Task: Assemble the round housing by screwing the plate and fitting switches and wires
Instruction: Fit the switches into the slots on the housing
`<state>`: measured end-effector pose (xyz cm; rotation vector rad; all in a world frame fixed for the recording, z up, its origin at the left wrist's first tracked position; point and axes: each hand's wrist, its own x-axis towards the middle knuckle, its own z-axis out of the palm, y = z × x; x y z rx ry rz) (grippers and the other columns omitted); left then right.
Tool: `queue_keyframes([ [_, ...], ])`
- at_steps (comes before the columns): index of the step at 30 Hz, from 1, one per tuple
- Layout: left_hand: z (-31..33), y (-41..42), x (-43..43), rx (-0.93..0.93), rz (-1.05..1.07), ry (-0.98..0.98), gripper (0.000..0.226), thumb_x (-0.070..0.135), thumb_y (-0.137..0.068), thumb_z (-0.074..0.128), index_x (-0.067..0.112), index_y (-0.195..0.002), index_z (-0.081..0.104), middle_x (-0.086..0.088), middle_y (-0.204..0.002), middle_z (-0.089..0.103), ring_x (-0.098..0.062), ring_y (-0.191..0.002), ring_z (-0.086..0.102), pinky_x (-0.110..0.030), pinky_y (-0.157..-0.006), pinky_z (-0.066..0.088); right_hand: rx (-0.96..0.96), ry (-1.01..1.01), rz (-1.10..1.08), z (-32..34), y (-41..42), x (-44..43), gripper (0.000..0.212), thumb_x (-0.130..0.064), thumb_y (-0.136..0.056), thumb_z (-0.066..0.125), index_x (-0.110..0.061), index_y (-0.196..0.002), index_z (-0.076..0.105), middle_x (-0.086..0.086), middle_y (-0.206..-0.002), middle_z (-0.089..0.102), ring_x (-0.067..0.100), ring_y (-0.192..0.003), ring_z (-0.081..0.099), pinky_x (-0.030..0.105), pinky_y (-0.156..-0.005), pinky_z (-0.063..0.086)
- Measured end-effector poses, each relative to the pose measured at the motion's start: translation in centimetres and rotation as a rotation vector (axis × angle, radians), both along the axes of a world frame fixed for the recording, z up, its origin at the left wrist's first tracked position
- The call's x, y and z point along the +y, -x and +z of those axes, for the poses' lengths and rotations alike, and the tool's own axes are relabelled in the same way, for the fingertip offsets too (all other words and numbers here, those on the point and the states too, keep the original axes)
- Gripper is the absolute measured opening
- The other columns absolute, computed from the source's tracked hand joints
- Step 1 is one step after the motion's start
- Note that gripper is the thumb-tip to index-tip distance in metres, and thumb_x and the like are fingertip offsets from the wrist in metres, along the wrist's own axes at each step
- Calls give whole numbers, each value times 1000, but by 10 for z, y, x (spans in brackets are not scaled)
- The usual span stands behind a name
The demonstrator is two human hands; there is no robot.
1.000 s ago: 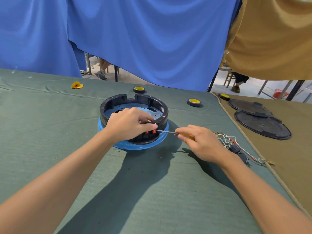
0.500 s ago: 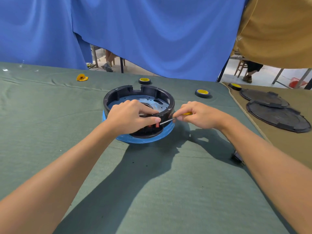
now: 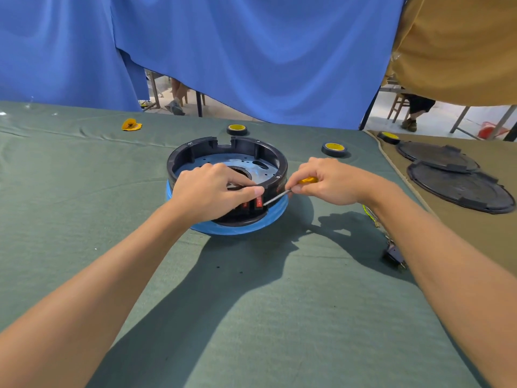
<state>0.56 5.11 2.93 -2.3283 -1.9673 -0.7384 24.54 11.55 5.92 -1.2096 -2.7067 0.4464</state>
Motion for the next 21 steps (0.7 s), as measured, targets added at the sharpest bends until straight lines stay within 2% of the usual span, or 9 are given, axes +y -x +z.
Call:
queue_keyframes([
  [2, 1, 2, 2, -3, -12, 37, 38, 76, -83, 46, 54, -103, 70, 22, -62, 57, -14, -76, 57, -27, -58, 30, 26, 59, -62, 1, -8, -10, 21, -31, -97, 53, -42, -82, 63, -24, -79, 60, 4, -86, 51, 35, -87, 36],
  [4, 1, 3, 4, -28, -20, 66, 38, 77, -82, 48, 54, -102, 70, 26, -61, 57, -13, -81, 59, -25, -60, 31, 203, 117, -149, -3, -8, -26, 15, -42, -92, 59, -32, -84, 64, -22, -64, 56, -1, -67, 50, 23, -70, 38],
  [7, 3, 4, 7, -17, -41, 105, 40, 78, -82, 45, 53, -102, 69, 35, -57, 57, -9, -82, 59, -26, -60, 29, 454, -2, -264, -19, 14, -55, 31, -53, -76, 74, -24, -74, 62, -13, -52, 46, 1, -50, 42, 13, -49, 33],
  [8, 4, 5, 6, -11, -53, 127, 41, 77, -84, 43, 50, -102, 69, 38, -59, 56, -7, -80, 59, -28, -61, 29, 506, -64, -285, -24, 24, -64, 31, -50, -74, 77, -24, -70, 61, -12, -51, 46, 2, -50, 44, 13, -49, 33],
  [10, 6, 8, 7, -18, -79, 173, 44, 70, -91, 40, 39, -99, 70, 32, -66, 59, 0, -75, 57, -31, -64, 32, 529, -134, -328, -34, 43, -75, 29, -47, -72, 80, -24, -70, 63, -12, -57, 53, 2, -58, 49, 13, -53, 35],
  [12, 8, 9, 6, -39, -90, 197, 41, 62, -96, 40, 34, -94, 70, 22, -68, 62, 0, -70, 56, -33, -68, 34, 452, -171, -384, -42, 58, -79, 32, -50, -73, 78, -22, -82, 67, -6, -75, 65, 11, -75, 57, 27, -68, 47],
  [14, 8, 9, 6, -34, -89, 186, 38, 59, -97, 41, 35, -91, 70, 17, -67, 63, 0, -69, 55, -32, -66, 35, 419, -220, -436, -48, 66, -82, 33, -51, -77, 74, -20, -87, 67, -1, -86, 68, 24, -86, 60, 38, -75, 51],
  [19, 7, 9, 3, 4, -101, 155, 44, 59, -98, 38, 28, -81, 64, 24, -56, 55, -3, -60, 48, -29, -60, 30, 380, -437, -514, -54, 72, -91, 25, -43, -85, 63, -18, -84, 61, 1, -86, 66, 35, -86, 58, 37, -66, 48],
  [21, 8, 11, 1, 25, -135, 154, 39, 60, -97, 40, 34, -82, 64, 22, -61, 57, -4, -64, 51, -28, -59, 30, 396, -471, -499, -52, 67, -95, 22, -41, -87, 60, -19, -87, 58, 3, -85, 68, 38, -84, 57, 40, -66, 49],
])
